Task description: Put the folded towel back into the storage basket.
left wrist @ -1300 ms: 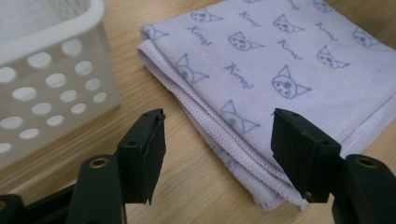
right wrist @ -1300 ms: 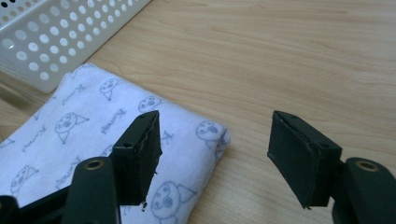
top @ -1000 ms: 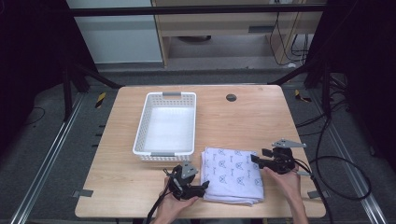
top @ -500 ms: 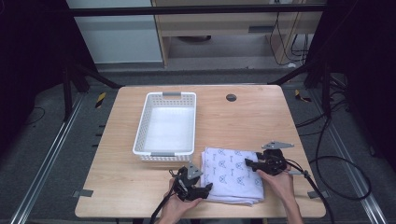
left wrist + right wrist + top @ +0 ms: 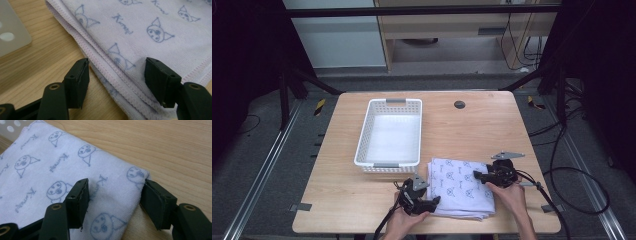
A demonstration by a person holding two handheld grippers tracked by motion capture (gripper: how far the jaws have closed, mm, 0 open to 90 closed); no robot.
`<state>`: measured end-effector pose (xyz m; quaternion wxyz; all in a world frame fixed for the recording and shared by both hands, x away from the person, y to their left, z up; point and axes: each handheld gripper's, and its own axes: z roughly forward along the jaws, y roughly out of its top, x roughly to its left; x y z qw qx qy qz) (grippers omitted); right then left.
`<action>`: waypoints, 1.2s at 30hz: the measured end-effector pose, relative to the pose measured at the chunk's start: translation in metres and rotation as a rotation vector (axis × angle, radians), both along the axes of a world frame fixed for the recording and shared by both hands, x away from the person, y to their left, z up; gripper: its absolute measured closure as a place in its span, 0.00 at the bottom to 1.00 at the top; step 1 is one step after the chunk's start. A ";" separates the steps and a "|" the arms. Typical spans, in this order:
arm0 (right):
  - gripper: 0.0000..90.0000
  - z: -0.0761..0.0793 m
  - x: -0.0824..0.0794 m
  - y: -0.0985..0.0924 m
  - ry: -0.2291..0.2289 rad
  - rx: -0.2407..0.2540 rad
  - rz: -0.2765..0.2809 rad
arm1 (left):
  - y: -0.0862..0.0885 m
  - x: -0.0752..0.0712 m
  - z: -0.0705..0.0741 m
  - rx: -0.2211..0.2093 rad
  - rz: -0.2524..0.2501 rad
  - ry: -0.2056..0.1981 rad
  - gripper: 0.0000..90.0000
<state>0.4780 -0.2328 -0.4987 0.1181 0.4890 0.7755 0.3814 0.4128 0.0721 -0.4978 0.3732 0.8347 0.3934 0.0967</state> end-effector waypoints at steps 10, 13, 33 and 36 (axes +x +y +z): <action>0.48 0.000 0.000 0.002 0.018 0.009 -0.016 | -0.002 -0.001 0.002 -0.006 -0.014 0.020 0.51; 0.50 0.000 0.000 0.001 0.028 0.016 -0.012 | -0.003 -0.001 0.002 -0.012 -0.016 0.026 0.55; 0.66 0.004 0.000 0.004 0.062 0.041 -0.011 | -0.007 0.000 0.006 -0.001 -0.033 0.055 0.70; 0.71 0.005 0.000 0.004 0.061 0.039 -0.011 | -0.007 -0.001 0.006 0.000 -0.038 0.048 0.73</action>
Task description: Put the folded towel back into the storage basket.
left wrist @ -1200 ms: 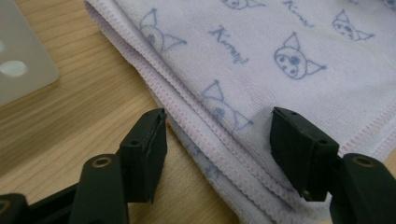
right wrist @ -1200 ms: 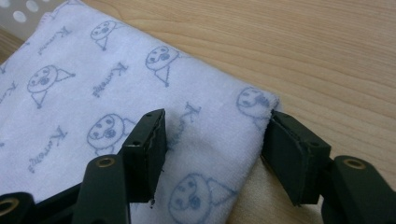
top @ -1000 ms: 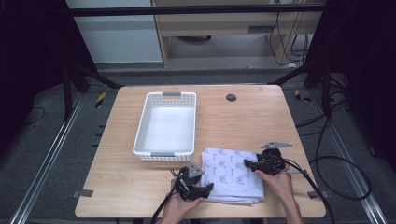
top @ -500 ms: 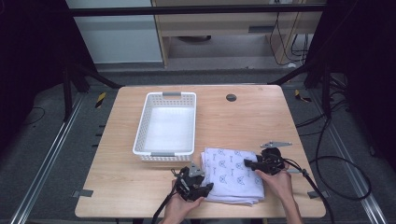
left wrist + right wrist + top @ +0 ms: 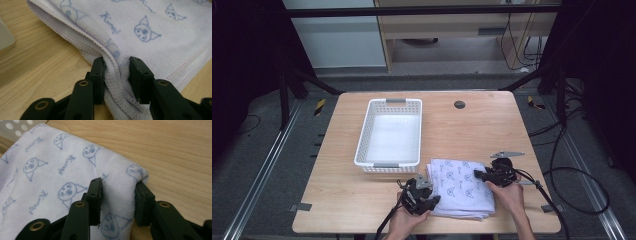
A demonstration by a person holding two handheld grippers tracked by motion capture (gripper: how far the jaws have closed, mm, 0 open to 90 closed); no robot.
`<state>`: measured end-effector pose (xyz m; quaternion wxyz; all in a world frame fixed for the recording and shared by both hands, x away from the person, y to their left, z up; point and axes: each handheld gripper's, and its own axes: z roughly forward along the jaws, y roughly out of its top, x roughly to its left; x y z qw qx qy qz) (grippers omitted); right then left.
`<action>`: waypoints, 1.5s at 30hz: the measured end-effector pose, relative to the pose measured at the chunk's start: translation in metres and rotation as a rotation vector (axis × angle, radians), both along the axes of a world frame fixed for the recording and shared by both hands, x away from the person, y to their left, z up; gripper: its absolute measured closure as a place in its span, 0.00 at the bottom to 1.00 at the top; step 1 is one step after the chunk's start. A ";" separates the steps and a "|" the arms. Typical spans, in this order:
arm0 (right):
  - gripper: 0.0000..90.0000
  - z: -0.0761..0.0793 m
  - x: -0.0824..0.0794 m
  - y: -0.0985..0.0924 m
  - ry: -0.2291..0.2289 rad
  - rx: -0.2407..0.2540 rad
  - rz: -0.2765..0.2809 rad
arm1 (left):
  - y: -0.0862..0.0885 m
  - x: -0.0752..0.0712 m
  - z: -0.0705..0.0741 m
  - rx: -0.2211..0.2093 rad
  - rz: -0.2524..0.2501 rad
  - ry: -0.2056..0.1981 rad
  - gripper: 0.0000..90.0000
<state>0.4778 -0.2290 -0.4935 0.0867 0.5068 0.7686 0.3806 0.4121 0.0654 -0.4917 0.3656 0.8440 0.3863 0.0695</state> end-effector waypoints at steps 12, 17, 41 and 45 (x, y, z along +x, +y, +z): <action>0.79 0.005 -0.002 -0.001 -0.009 -0.002 0.004 | 0.002 0.001 0.001 -0.022 -0.001 0.010 0.82; 0.79 0.013 -0.005 0.002 -0.038 -0.025 0.014 | 0.003 0.001 0.004 -0.031 0.000 0.001 0.84; 0.81 0.054 -0.025 -0.003 -0.125 0.077 0.032 | 0.019 -0.007 0.040 -0.090 -0.009 -0.082 0.85; 0.81 0.061 -0.028 -0.001 -0.156 0.075 0.033 | 0.021 -0.009 0.045 -0.095 -0.009 -0.096 0.85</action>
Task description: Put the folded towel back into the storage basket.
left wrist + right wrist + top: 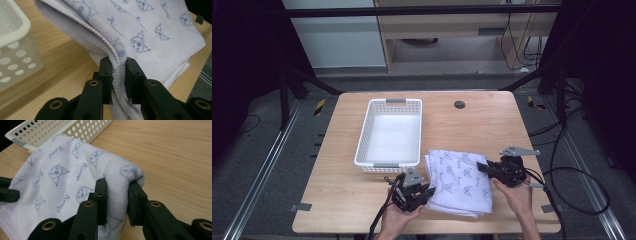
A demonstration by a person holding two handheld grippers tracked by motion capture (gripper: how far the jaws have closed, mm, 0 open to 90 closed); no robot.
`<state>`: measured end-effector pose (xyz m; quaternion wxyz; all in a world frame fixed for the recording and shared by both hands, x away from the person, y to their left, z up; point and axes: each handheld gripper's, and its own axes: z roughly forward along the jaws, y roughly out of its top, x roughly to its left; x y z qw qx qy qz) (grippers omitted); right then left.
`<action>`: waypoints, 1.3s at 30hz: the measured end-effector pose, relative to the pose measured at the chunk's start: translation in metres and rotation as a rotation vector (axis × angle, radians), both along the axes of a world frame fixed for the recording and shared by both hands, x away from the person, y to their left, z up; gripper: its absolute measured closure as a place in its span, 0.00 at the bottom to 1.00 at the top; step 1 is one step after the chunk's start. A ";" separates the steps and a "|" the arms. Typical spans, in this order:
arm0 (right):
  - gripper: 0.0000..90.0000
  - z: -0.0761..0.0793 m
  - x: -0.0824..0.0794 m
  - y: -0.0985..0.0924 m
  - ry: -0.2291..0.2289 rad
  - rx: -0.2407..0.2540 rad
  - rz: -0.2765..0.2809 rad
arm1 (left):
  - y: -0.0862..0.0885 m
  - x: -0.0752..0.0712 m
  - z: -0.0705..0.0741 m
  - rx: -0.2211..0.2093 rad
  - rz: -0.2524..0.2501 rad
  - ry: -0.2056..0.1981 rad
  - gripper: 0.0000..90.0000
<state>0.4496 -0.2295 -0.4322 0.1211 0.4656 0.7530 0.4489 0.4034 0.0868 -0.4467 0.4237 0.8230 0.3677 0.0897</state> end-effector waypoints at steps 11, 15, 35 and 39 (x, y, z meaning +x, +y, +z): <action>0.81 0.015 -0.007 0.001 -0.043 0.008 -0.004 | 0.004 -0.003 0.012 -0.026 -0.002 -0.028 0.85; 0.81 0.019 -0.009 0.000 -0.057 0.011 -0.007 | 0.005 -0.005 0.017 -0.029 -0.006 -0.041 0.85; 0.81 0.035 -0.015 0.017 -0.144 0.000 -0.025 | 0.017 -0.006 0.036 -0.052 0.027 -0.090 0.85; 0.81 0.038 -0.016 0.018 -0.160 0.002 -0.024 | 0.019 -0.006 0.039 -0.056 0.030 -0.097 0.85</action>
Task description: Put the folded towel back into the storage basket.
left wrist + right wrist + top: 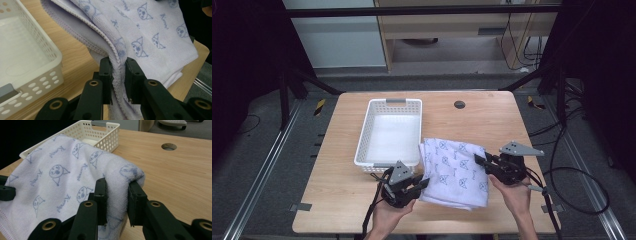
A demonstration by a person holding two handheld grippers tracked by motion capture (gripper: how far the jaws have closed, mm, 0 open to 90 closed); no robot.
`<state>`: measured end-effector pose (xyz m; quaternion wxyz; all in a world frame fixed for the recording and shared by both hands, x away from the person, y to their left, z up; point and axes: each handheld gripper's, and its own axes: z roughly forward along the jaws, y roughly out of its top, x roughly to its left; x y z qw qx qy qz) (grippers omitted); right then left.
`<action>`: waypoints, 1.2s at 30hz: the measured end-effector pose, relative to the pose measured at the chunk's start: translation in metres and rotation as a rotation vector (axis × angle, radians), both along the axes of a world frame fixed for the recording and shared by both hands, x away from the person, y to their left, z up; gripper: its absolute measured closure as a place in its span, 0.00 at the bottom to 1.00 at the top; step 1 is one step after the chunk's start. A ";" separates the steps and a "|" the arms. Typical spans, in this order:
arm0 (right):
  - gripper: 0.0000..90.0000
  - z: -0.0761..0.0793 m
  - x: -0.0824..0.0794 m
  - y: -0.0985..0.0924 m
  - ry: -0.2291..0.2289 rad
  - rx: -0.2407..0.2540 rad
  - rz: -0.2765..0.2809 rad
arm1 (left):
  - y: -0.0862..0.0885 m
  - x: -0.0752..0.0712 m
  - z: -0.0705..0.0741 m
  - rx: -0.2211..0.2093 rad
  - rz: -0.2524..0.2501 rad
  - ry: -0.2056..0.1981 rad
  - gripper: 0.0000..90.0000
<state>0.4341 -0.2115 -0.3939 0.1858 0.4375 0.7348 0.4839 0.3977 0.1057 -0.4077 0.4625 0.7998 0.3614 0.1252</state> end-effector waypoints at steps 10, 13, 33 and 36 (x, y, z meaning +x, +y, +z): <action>0.81 0.007 0.000 0.010 -0.040 0.003 -0.012 | 0.007 0.001 0.008 -0.010 0.019 -0.017 0.85; 0.81 0.011 0.001 0.012 -0.053 0.007 -0.011 | 0.009 0.000 0.011 -0.015 0.022 -0.028 0.85; 0.81 0.036 0.003 0.041 -0.142 -0.022 -0.002 | 0.031 0.003 0.030 -0.068 0.078 -0.058 0.85; 0.81 0.038 0.004 0.044 -0.144 -0.017 -0.007 | 0.033 0.003 0.032 -0.065 0.085 -0.070 0.85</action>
